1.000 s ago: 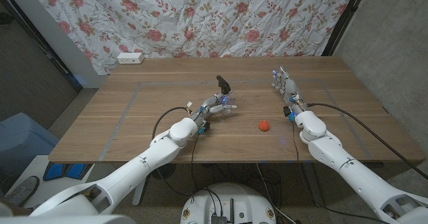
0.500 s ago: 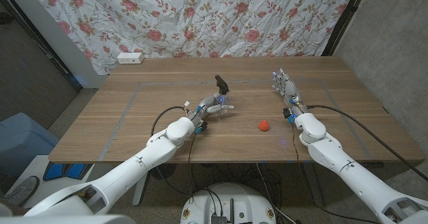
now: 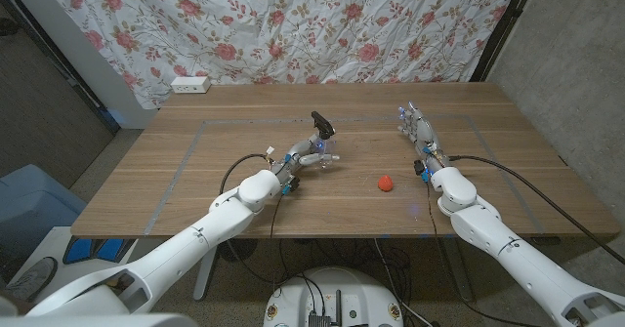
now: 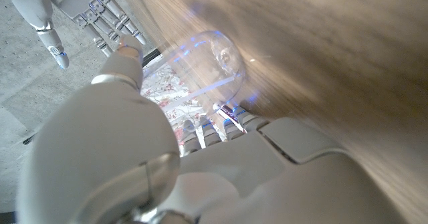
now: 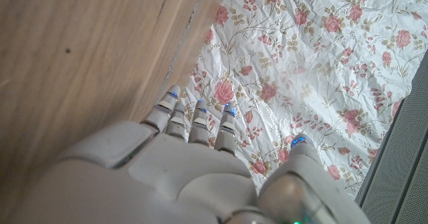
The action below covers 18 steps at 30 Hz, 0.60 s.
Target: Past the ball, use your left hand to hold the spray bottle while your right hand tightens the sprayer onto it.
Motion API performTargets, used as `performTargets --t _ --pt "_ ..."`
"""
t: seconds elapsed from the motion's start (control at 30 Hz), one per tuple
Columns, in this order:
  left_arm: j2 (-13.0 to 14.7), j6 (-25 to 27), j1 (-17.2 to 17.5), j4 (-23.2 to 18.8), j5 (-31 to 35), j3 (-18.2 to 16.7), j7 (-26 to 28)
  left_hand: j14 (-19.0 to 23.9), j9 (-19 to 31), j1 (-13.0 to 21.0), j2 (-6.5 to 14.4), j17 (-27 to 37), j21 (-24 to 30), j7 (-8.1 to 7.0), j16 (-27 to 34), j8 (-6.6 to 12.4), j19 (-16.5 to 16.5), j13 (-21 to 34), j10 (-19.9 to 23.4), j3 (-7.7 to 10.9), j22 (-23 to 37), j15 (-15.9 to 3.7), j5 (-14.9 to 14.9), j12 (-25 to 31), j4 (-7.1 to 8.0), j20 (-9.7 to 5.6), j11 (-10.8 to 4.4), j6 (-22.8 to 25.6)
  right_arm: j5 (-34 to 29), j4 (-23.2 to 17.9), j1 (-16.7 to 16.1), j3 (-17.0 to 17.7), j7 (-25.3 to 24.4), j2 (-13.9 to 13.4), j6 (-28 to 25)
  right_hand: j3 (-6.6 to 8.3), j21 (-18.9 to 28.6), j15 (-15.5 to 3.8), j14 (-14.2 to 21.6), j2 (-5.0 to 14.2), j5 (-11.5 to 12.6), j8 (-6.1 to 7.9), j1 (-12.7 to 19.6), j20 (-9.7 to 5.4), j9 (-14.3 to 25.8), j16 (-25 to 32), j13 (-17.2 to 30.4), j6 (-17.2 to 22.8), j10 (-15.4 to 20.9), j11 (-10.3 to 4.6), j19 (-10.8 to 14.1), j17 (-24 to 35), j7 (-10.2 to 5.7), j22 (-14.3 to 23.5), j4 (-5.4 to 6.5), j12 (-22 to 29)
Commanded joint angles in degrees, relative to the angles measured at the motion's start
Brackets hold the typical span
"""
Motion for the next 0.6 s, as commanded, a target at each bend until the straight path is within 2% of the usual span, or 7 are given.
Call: performTargets --t 0.03,0.3,0.6 --pt "1.6 0.3 0.5 -2.1 -0.6 -0.7 -1.1 -1.3 0.0 -0.2 -0.7 0.3 -0.4 0.29 0.0 0.42 -1.7 0.0 -1.1 -0.49 0.2 -0.15 0.1 0.1 0.25 -2.33 -0.22 -1.1 0.1 -0.2 -0.7 0.4 -0.2 -0.2 0.6 -0.08 0.3 0.48 -0.6 -0.12 -0.2 0.1 0.3 0.45 0.0 0.2 0.1 -0.6 -0.8 -0.12 -0.2 0.2 -0.43 0.1 -0.14 0.2" --pt "2.9 0.8 1.5 -4.8 -1.5 -1.3 -1.9 -2.8 0.0 -1.0 -1.1 0.3 -0.5 1.31 -0.1 0.66 -4.1 -0.1 -3.1 -0.99 0.1 0.03 0.2 0.0 0.55 -2.67 0.36 -2.3 -0.2 -0.7 -1.2 0.8 -0.8 -0.5 0.8 -0.15 0.2 0.37 -1.0 -0.16 -0.3 -0.05 0.0 0.49 0.0 0.2 0.1 -1.1 -1.3 0.0 -0.5 0.3 -0.49 0.1 -0.18 0.1" --pt "4.8 1.8 4.1 -9.0 -2.9 -2.8 -1.2 -3.4 0.0 -1.9 -1.3 0.3 -0.5 1.43 0.0 0.71 -5.2 -0.1 -4.0 -1.38 0.1 0.09 0.2 0.1 0.89 -2.31 0.37 -3.1 -0.4 -1.8 -1.9 1.2 -1.5 -0.9 0.4 -0.15 0.2 0.36 -1.2 -0.14 -0.3 -0.06 0.0 0.4 0.0 0.2 0.1 -1.2 -1.5 0.01 -0.7 0.3 -0.59 0.1 -0.25 0.1"
